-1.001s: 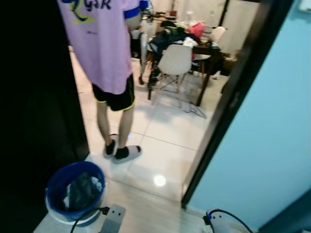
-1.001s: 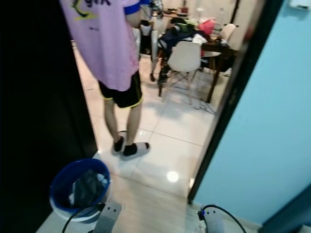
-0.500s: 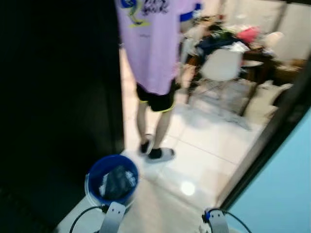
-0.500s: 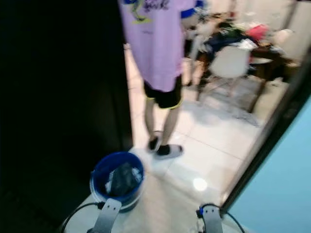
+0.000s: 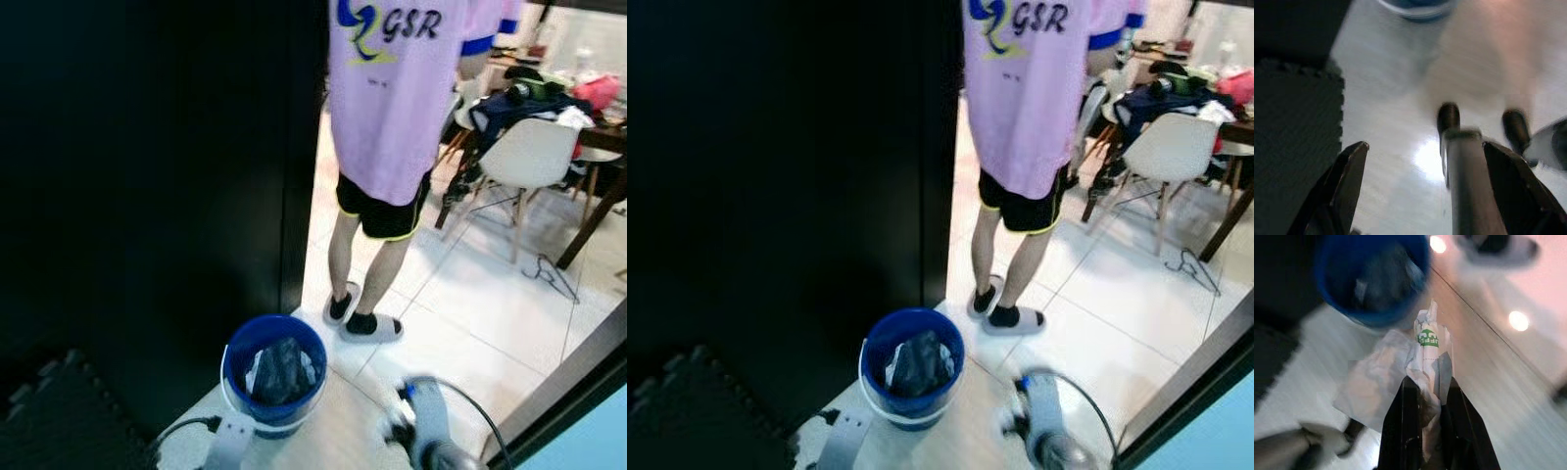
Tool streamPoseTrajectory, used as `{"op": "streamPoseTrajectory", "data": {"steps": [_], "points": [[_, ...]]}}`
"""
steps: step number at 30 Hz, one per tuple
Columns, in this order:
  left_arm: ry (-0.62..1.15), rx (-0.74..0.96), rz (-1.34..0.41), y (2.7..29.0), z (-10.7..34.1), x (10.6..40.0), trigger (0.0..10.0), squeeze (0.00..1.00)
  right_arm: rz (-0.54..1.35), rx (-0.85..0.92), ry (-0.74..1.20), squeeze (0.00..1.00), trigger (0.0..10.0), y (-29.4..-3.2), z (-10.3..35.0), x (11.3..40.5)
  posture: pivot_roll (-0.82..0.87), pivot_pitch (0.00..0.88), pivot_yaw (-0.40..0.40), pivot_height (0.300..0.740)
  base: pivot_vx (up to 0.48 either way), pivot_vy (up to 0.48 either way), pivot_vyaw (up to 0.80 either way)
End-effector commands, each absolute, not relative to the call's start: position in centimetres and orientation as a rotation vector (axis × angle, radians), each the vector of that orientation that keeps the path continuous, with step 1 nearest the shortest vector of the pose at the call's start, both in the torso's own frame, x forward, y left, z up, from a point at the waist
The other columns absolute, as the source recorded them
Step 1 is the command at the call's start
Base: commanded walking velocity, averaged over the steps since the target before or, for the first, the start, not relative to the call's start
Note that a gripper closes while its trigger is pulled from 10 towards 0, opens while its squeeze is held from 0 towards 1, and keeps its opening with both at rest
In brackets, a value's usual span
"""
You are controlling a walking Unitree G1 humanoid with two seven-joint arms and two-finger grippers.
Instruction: Clean up the room
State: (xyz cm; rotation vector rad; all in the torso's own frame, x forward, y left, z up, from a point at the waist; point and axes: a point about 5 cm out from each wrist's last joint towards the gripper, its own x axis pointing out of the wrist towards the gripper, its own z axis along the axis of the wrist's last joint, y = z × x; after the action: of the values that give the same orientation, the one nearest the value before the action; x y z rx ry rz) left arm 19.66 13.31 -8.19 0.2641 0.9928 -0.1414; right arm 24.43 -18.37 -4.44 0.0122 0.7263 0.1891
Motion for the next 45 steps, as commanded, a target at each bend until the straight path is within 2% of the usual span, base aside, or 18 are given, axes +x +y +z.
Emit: {"op": "streamPoseTrajectory", "data": {"steps": [1, 6, 13, 17, 26, 29, 33, 39, 45], "points": [[0.991, 0.253, -0.133, 13.4, -8.4, 19.3, 10.0, 0.00, 0.194, 0.012, 0.725, 0.00, 10.0, -18.3, -4.4, 24.6, 0.05, 0.000, -0.066, 0.740, 0.307, 0.000, 0.00], [0.969, 0.249, -0.129, 13.3, -8.3, 19.4, 10.0, 0.00, 0.262, 0.016, 0.696, 0.00, 10.0, -17.5, -3.7, 25.4, 0.05, 0.000, -0.066, 0.740, 0.388, 0.000, 0.00], [0.958, 0.259, -0.145, 13.3, -8.2, 19.6, 10.0, 0.00, 0.336, 0.000, 0.639, 0.00, 10.0, -16.4, -2.7, 26.7, 0.04, 0.000, -0.053, 0.740, 0.480, 0.000, 0.73], [0.960, 0.262, -0.150, 13.3, -8.2, 19.6, 10.0, 0.00, 0.340, -0.004, 0.630, 0.00, 10.0, -16.3, -2.5, 26.8, 0.04, 0.000, -0.053, 0.740, 0.480, 0.000, 0.73], [0.971, 0.277, -0.159, 13.4, -8.2, 19.5, 10.0, 0.00, 0.287, -0.054, 0.641, 0.00, 10.0, -16.7, -2.5, 27.0, 0.05, 0.000, -0.051, 0.740, 0.404, 0.000, 0.00], [0.964, 0.264, -0.168, 13.3, -8.2, 19.5, 10.0, 0.00, 0.256, -0.051, 0.645, 0.00, 10.0, -17.0, -2.4, 27.2, 0.05, 0.000, -0.050, 0.740, 0.000, 0.000, 0.00], [0.957, 0.304, -0.232, 13.1, -8.1, 19.7, 10.0, 0.00, 0.235, -0.059, 0.649, 0.00, 10.0, -17.2, -2.4, 27.3, 0.05, 0.000, -0.050, 0.740, 0.000, -0.395, 0.00], [0.956, 0.262, -0.235, 12.9, -8.2, 19.6, 10.0, 0.00, 0.219, -0.082, 0.665, 0.00, 10.0, -17.5, -2.5, 27.3, 0.05, 0.000, -0.048, 0.740, 0.000, -0.405, 0.00], [0.968, 0.242, -0.267, 12.7, -8.2, 19.5, 10.0, 0.00, 0.217, -0.176, 0.785, 0.00, 10.0, -18.3, -3.5, 26.2, 0.04, 0.000, -0.045, 0.740, 0.000, 0.000, 0.00]]}}
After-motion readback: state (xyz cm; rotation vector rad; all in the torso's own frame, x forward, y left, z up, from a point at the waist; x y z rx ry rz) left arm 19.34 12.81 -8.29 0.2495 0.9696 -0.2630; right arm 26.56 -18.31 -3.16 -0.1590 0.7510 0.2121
